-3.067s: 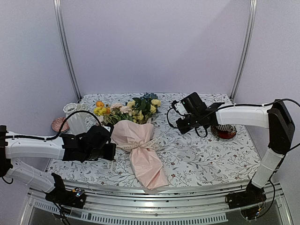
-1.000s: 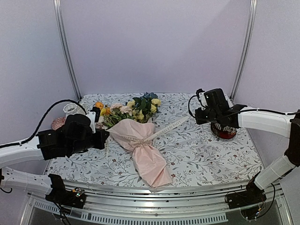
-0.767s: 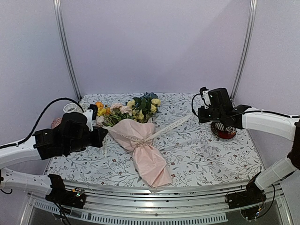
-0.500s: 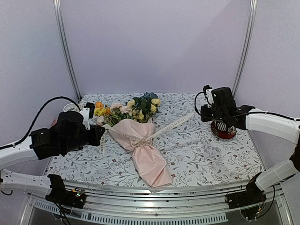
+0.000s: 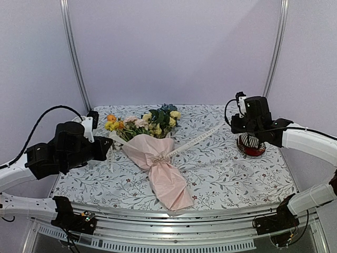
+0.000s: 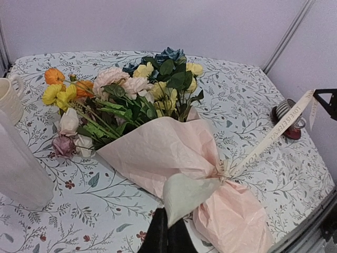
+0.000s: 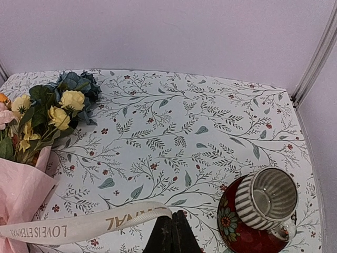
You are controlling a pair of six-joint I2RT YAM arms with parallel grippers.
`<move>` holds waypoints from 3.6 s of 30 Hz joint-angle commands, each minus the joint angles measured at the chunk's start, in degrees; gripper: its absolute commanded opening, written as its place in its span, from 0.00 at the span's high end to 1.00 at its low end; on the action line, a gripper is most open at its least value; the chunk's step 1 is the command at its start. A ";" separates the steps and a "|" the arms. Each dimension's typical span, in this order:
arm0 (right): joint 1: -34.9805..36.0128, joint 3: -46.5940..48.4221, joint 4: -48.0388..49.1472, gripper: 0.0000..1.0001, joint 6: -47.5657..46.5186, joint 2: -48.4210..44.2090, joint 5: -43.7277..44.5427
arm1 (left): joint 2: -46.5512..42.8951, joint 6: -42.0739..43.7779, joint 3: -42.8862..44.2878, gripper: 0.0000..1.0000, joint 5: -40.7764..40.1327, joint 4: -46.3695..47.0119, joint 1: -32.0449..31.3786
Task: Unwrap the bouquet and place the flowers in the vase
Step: Untie the ribbon from the tied bouquet, then place the half-tied ribbon at the center of the board.
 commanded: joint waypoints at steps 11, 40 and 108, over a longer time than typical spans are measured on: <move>-1.56 -0.65 1.39 0.98 0.77 -5.31 4.38 | -2.88 2.41 5.13 1.00 -3.02 -3.15 0.96; -2.47 -1.40 1.77 0.98 1.80 -11.05 9.20 | -7.91 2.86 7.68 1.00 -5.10 -6.02 1.11; -2.74 -4.88 5.40 0.01 3.24 -6.92 -11.75 | -0.56 0.46 5.89 0.02 1.94 -2.65 2.68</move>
